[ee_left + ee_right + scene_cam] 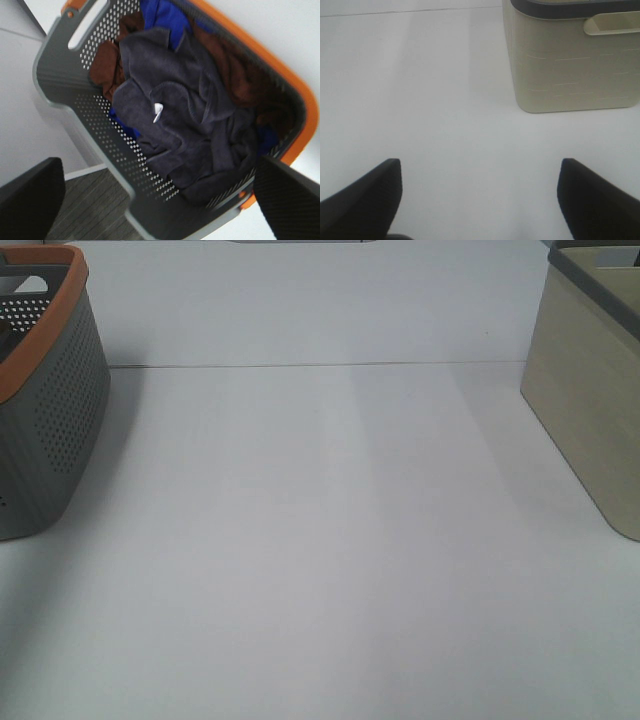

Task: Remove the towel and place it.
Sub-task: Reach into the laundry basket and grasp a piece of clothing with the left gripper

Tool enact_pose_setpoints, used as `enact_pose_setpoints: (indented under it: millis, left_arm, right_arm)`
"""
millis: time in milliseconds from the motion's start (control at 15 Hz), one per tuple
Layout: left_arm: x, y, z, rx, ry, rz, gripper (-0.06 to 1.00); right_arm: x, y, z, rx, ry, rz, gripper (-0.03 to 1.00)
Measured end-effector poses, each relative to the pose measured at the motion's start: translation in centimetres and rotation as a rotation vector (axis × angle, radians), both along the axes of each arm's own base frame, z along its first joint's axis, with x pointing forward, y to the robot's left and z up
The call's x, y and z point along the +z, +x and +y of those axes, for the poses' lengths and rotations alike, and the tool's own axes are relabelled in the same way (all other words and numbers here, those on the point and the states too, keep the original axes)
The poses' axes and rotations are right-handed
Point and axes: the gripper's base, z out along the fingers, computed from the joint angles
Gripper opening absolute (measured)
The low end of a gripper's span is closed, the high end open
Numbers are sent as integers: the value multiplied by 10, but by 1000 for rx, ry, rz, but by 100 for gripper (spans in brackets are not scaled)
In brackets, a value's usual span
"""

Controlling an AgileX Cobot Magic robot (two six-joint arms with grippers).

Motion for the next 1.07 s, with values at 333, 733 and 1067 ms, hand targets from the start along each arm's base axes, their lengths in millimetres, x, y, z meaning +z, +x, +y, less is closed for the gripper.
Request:
enact_pose_setpoints:
  millis: [333,733,1067]
  left_arm:
    - [-62,62,44,-71,166,67,96]
    - [-157,131,54,-218,259,73,94]
    - [-207,146,50,-282,250,170,91]
  right_arm:
    - [0,0,0,0,0,0,83]
    - [0,0,0,0,0,0,83]
    - [0,0,0,0,0,0,83]
